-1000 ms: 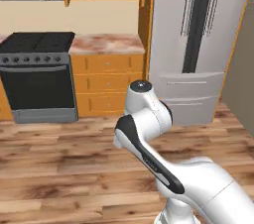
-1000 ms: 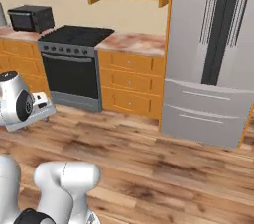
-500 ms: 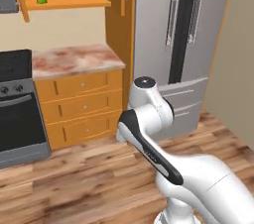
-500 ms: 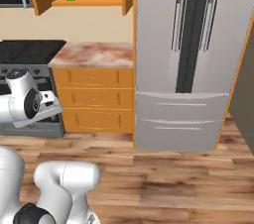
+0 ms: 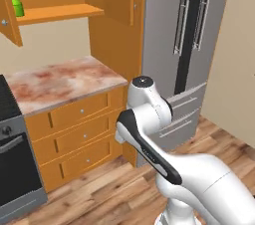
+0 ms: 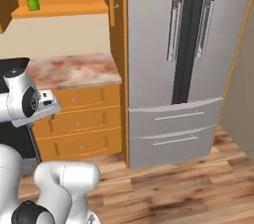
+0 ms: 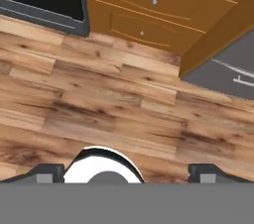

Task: Move the cutting board and knife to the sink. Then move spray from the cabinet to the counter.

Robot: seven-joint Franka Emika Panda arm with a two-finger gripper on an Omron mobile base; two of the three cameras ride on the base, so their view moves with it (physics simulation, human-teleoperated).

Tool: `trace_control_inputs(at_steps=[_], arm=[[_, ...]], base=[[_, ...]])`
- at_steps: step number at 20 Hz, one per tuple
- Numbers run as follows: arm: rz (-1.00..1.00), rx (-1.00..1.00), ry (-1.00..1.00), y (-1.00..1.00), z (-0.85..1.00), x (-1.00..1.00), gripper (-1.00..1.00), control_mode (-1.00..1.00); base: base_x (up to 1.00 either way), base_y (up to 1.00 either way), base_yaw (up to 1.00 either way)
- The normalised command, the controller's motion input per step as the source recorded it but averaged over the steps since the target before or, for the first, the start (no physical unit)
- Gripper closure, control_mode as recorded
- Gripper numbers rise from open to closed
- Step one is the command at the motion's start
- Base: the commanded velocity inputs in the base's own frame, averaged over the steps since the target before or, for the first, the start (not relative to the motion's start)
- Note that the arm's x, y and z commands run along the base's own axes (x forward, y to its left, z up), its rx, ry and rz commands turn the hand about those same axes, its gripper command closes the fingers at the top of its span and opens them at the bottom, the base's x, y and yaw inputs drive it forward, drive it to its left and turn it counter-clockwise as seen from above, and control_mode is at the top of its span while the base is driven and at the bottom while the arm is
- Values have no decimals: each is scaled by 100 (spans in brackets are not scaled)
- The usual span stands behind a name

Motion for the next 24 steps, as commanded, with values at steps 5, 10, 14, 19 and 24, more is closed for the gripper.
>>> trace_control_inputs(at_steps=[5,10,14,19,24], arm=[[0,0,0,0,0,0,-100,100],[0,0,0,0,0,0,-100,100],[0,0,0,0,0,0,-100,100],[0,0,0,0,0,0,-100,100],[0,0,0,0,0,0,-100,100]], base=[[81,15,-8],[41,0,20],[48,0,22],[91,2,7],[100,31,0]])
